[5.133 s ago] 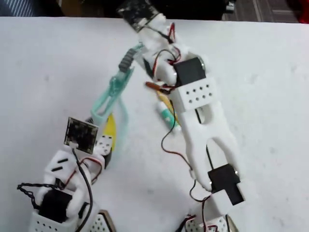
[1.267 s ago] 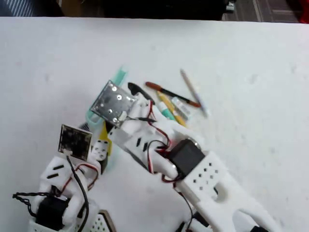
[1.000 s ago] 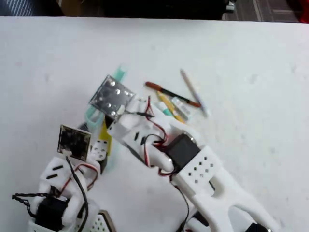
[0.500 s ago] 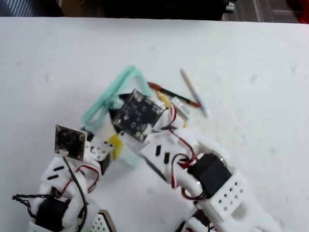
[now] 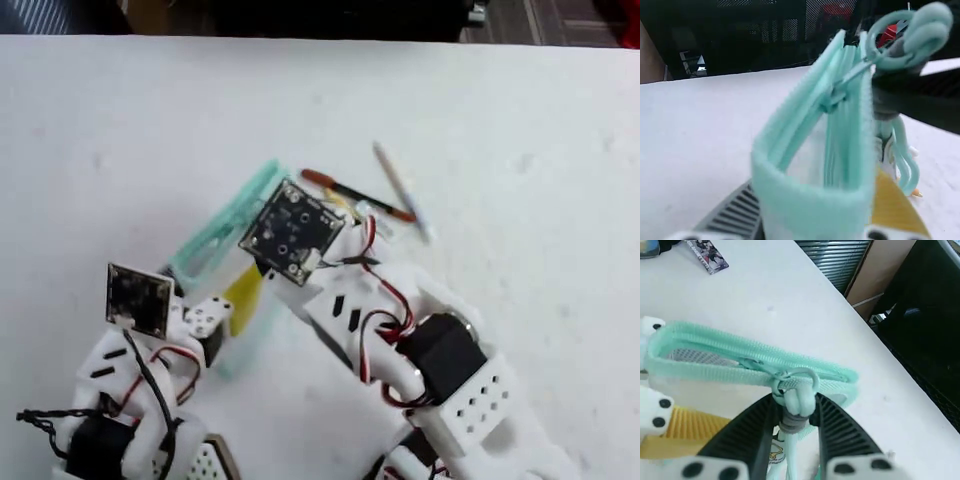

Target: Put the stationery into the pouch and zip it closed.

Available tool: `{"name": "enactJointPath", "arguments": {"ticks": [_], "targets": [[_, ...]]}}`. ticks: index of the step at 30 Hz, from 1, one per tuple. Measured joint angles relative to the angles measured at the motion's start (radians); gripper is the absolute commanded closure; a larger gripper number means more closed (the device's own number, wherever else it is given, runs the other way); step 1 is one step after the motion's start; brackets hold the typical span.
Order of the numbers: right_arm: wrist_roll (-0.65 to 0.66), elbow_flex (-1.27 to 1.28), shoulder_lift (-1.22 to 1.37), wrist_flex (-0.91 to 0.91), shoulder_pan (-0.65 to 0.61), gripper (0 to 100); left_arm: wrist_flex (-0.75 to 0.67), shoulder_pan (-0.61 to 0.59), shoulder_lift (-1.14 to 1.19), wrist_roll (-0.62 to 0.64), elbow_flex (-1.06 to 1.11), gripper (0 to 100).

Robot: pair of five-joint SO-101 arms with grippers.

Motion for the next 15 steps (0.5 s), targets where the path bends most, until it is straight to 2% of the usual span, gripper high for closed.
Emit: {"name": "enactJointPath", "arguments": {"ticks": [2,6,9,12,15], "targets": [[0.02,0.0,0.0,0.011,0.0,98.1,0.0,0.012,0.0,0.0,0.0,77],[0.035,0.0,0.0,0.015,0.0,98.1,0.014,0.063,0.0,-0.002,-0.014,91],[0.04,-0.029,0.0,0.017,0.014,98.1,0.043,0.12,0.0,-0.049,-0.041,98],[0.04,-0.06,0.0,0.018,0.028,98.1,0.043,0.175,0.0,-0.127,-0.051,97],[0.041,-0.089,0.0,0.018,0.029,98.2,0.034,0.215,-0.003,-0.152,-0.055,97]]}}
